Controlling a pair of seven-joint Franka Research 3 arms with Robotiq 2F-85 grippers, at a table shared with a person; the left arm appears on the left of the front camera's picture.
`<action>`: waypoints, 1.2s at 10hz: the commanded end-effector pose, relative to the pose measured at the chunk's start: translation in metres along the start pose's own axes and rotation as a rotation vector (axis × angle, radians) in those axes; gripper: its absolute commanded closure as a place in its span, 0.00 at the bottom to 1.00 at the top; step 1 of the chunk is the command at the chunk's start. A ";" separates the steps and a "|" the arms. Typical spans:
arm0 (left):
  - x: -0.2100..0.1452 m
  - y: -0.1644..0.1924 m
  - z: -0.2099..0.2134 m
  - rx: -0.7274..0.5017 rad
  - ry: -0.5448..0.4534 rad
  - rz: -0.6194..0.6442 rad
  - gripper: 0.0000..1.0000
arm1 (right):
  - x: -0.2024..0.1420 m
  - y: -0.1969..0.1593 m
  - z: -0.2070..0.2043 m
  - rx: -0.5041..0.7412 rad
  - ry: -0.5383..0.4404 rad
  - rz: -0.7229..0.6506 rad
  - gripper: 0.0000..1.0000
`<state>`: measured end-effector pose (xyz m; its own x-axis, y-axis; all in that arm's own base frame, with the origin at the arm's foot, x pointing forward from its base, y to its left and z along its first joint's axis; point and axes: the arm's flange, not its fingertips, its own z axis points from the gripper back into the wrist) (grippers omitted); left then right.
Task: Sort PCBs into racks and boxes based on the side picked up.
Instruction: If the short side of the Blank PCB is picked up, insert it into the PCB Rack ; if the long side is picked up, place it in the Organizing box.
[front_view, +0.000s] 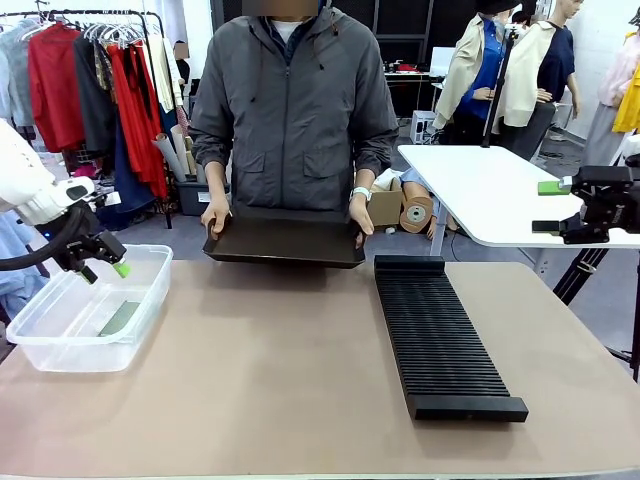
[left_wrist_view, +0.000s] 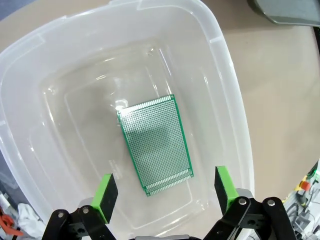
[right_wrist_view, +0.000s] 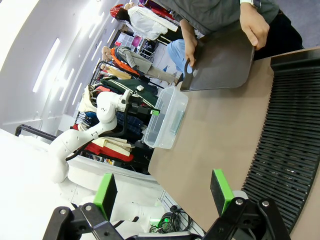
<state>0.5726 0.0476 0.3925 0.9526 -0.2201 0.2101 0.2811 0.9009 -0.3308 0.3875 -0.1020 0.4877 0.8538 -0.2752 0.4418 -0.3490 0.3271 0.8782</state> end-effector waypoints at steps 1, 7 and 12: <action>-0.004 -0.002 0.000 0.013 -0.009 0.006 0.00 | 0.001 0.002 0.000 0.006 -0.003 0.005 0.00; -0.002 0.001 0.005 -0.019 -0.029 0.013 0.00 | 0.001 0.002 0.000 0.006 -0.003 0.005 0.00; 0.002 0.018 0.044 -0.433 -0.031 0.137 0.00 | 0.001 0.002 0.000 0.006 -0.003 0.005 0.00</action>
<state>0.5674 0.0669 0.4237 0.9775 -0.1227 0.1713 0.2048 0.7451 -0.6347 0.3875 -0.1020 0.4877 0.8538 -0.2752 0.4419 -0.3490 0.3272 0.8782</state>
